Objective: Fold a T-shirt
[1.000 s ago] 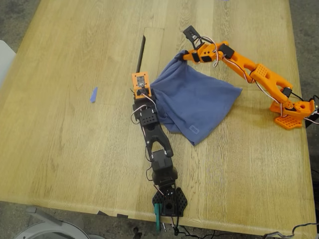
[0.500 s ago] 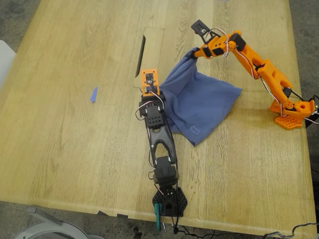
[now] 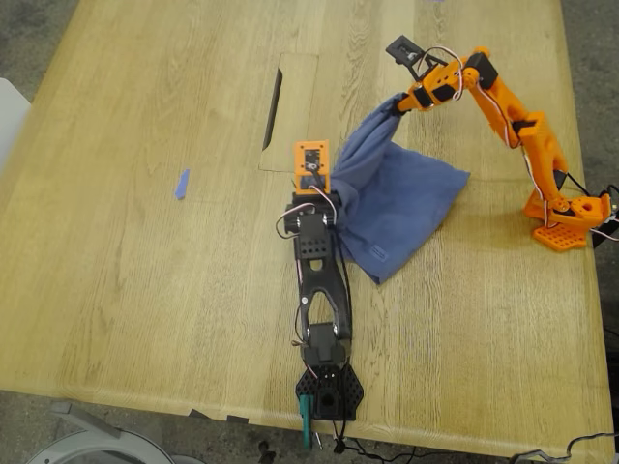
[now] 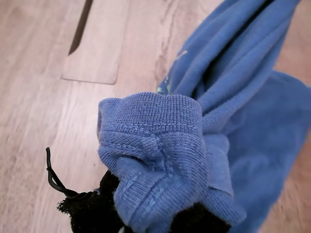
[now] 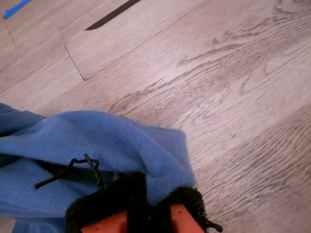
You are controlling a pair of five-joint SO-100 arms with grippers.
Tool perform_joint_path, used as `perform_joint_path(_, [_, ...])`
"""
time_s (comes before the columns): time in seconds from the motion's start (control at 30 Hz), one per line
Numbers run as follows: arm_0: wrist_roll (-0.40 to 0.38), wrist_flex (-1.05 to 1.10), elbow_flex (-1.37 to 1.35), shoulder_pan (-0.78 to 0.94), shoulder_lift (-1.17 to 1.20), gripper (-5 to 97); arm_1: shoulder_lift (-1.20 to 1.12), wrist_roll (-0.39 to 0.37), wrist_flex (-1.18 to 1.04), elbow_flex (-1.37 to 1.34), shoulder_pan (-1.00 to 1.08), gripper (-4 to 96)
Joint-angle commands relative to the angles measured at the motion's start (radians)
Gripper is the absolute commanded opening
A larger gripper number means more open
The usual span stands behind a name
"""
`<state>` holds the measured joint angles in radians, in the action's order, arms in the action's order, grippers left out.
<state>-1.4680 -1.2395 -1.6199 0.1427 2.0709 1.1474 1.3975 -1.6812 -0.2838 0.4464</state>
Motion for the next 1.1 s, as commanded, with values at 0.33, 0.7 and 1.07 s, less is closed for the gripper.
perform_joint_path(0.33, [-0.023, -0.224, -0.051, -0.092, 0.262, 0, 0.499, -0.020, 0.054, -0.689, 0.018, -0.1])
perform_joint_path(0.7, [-0.037, -0.123, -0.156, -0.255, 0.264, 0, 0.816, -0.041, 0.233, -1.244, -0.086, -0.1])
perform_joint_path(1.07, [-0.060, -0.074, -0.172, -0.535, 0.202, 0, 0.988, -0.051, 0.321, -1.529, -0.172, -0.1])
